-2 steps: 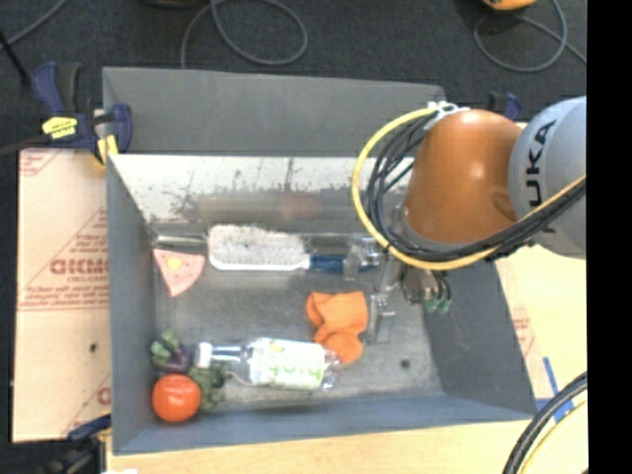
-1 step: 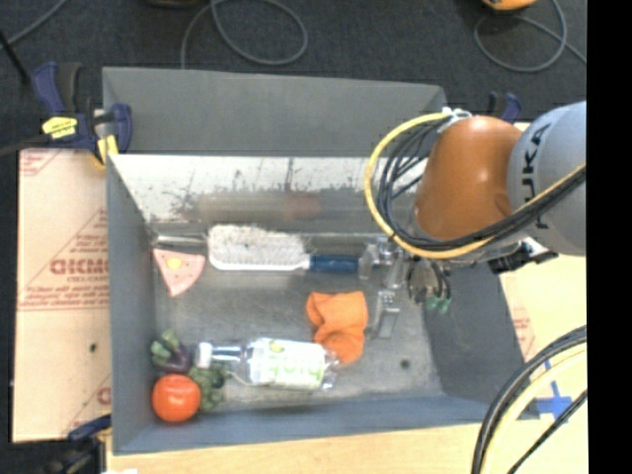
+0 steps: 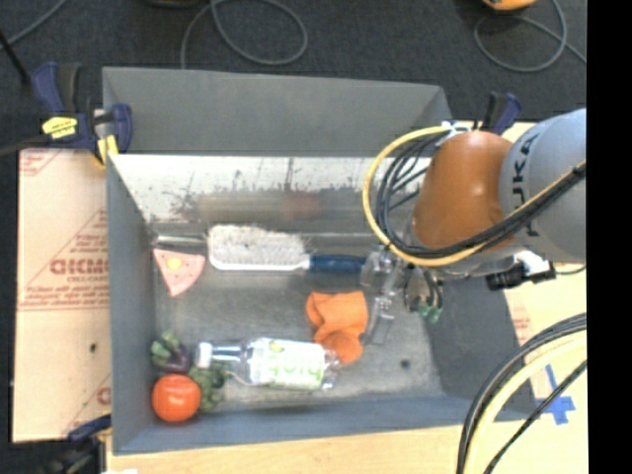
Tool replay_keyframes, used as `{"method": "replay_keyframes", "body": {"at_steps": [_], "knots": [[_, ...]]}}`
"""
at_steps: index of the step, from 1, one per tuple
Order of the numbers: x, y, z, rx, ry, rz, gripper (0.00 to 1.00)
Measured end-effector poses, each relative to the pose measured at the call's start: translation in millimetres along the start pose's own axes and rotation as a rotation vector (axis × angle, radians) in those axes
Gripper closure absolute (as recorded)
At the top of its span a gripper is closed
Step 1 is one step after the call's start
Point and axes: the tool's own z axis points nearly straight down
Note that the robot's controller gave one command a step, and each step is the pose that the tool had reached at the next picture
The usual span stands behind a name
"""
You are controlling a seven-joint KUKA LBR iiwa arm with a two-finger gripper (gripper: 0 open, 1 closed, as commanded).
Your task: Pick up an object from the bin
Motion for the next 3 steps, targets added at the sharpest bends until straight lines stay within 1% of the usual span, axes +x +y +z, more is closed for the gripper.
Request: {"method": "replay_keyframes", "body": {"at_steps": [1,2,3], "knots": [[-3.3,9.7,11.5,0.0,0.002,-0.219,0.0],[4.6,30.7,39.6,0.001,-0.004,-0.298,0.0],[-24.5,40.8,66.4,0.0,-0.003,-0.07,1.0]]}}
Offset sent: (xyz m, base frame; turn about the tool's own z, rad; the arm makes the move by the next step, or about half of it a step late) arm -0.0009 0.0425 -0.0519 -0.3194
